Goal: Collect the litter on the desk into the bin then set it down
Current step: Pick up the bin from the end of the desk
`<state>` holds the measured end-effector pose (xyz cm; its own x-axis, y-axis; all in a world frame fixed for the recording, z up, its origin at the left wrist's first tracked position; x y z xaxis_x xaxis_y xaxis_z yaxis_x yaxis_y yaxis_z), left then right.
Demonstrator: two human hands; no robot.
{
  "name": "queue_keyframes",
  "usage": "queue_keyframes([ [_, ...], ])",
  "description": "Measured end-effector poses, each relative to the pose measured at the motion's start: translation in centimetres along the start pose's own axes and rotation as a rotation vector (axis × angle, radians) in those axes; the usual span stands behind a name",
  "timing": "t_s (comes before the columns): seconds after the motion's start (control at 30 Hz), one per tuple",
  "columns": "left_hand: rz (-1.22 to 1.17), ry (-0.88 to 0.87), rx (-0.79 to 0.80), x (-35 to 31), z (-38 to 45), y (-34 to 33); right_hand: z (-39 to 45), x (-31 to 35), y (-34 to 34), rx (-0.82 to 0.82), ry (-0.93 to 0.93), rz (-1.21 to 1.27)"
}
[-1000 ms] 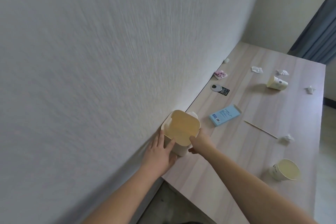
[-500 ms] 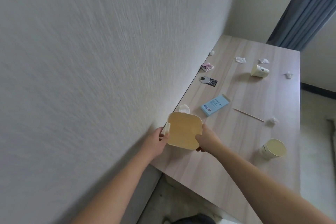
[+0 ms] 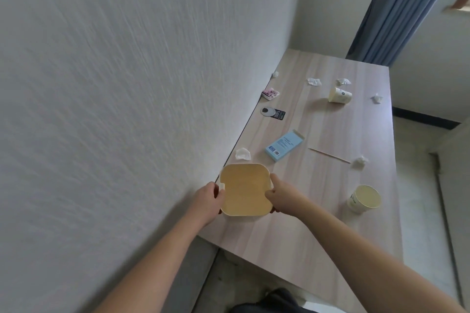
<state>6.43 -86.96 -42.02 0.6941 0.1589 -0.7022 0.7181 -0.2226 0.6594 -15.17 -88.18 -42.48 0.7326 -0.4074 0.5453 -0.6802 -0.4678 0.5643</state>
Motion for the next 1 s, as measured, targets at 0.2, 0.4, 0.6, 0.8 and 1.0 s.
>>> queue_keyframes([
  [0.2,-0.092,0.071,-0.081,0.0,0.1,0.3,3.9,0.5,2.0,0.035,0.068,0.234],
  [0.4,-0.088,0.126,-0.112,-0.1,0.6,0.2,10.5,1.2,4.8,-0.195,0.084,0.362],
  [0.6,-0.05,0.146,-0.167,-0.4,0.8,1.3,15.8,3.4,3.3,-0.13,0.208,-0.051],
  [0.8,-0.036,0.184,-0.202,0.0,0.9,1.2,18.6,4.8,0.6,-0.071,0.292,-0.519],
  [1.0,-0.087,0.225,-0.209,0.6,-0.2,0.9,20.4,4.4,-2.3,0.046,0.306,-0.731],
])
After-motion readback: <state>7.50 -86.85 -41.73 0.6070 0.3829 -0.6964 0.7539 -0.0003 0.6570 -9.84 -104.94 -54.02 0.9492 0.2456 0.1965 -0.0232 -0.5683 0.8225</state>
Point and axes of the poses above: each hand's wrist, its own z-axis towards the middle knuckle, its own y-axis out of the back of the hand, x = y × z, the point moved 8 cm from there along z, towards the middle knuckle, and after that the axes turned 7 degrees about -y, right-handed, at the moved point
